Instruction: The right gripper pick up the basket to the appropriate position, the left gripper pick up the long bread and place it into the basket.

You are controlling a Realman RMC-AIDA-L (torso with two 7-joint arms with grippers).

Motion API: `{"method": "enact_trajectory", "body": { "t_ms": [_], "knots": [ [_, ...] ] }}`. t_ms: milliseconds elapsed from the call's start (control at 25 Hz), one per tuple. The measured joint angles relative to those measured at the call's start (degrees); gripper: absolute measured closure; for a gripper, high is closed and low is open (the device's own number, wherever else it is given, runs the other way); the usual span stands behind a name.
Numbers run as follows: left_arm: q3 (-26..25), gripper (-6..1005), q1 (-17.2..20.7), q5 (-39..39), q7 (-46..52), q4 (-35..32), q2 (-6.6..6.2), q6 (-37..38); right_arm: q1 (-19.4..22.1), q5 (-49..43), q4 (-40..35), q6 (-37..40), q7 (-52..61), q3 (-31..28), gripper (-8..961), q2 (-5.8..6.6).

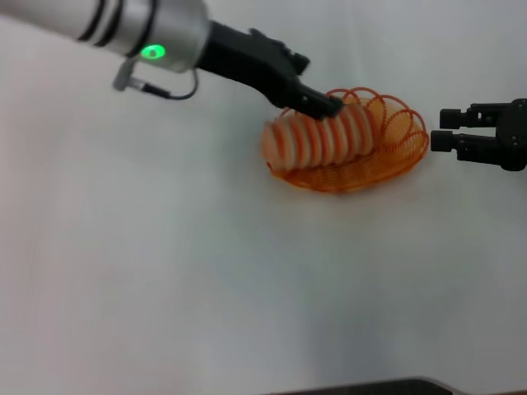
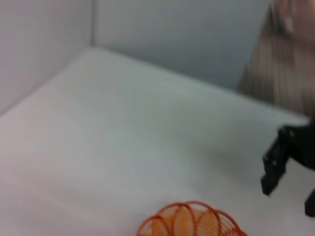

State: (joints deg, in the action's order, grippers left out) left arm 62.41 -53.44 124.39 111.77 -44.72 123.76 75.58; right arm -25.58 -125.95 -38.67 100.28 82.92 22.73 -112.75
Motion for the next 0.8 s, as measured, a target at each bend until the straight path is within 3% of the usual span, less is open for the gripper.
{"method": "enact_trajectory", "body": {
  "t_ms": [80,120,400,640,800],
  "knots": [
    [-7.0,170,4.4,-3.6,-3.0,1.5,-0.31,1.4,-0.1,0.0,0.0,0.0,0.0,-0.2,439,0.0],
    [-7.0,147,4.4,-3.6,-3.0,1.5,-0.31,1.4,-0.2,0.0,0.0,0.0,0.0,-0.3,439,0.0],
    [-20.3,91,15.9,-8.4,-9.9,7.6,-2.8,9.3,-1.1,0.0,0.0,0.0,0.2,-0.4,439,-0.01],
    [-27.6,90,25.7,-8.0,-12.7,7.4,-2.65,11.4,-1.7,0.0,0.0,0.0,0.4,-0.4,439,-0.1],
    [-31.9,90,28.8,-7.7,-14.4,7.4,-2.84,14.3,-2.0,0.0,0.0,-0.1,0.6,-0.4,439,-0.31]
  ]
}}
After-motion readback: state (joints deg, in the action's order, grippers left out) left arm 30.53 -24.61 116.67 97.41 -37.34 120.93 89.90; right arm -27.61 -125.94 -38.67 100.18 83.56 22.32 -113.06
